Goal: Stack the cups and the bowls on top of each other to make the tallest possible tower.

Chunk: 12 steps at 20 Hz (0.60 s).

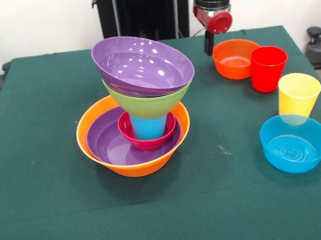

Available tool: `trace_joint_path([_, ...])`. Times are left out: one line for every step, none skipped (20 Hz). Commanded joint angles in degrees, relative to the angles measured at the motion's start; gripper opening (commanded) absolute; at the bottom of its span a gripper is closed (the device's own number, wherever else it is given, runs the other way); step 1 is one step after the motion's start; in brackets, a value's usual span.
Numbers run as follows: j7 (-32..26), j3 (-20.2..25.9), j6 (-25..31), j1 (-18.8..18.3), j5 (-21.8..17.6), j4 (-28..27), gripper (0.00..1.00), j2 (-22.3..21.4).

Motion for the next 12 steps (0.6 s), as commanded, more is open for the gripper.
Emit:
trace_joint_path([2.44,-0.39,6.37,2.61,1.40,-5.39,1.00,1.03])
trace_joint_path([2.23,-0.66,6.64,2.89,1.42,-5.50,1.00,1.08])
trace_joint_path([2.03,-0.93,6.91,3.16,1.44,-5.61,1.00,1.14])
trace_joint_path([2.16,-0.93,6.90,3.24,1.37,-5.60,1.00,1.19])
trace_joint_path([2.35,-0.77,6.91,3.13,1.21,-5.49,1.00,1.15])
trace_joint_path([2.77,-0.09,6.94,2.57,1.03,-5.27,1.00,1.13])
trace_joint_path([3.20,0.59,6.97,2.01,0.84,-5.05,1.00,1.12])
trace_joint_path([3.62,1.28,7.01,1.45,0.66,-4.83,1.00,1.10])
trace_joint_path([4.11,1.73,6.42,1.31,0.63,-4.65,1.00,1.18])
trace_joint_path([4.60,2.19,5.84,1.17,0.61,-4.46,1.00,1.25])
trace_joint_path([4.78,2.69,5.24,0.90,0.31,-4.38,1.00,1.53])
trace_joint_path([4.96,3.18,4.63,0.63,0.02,-4.30,1.00,1.81])
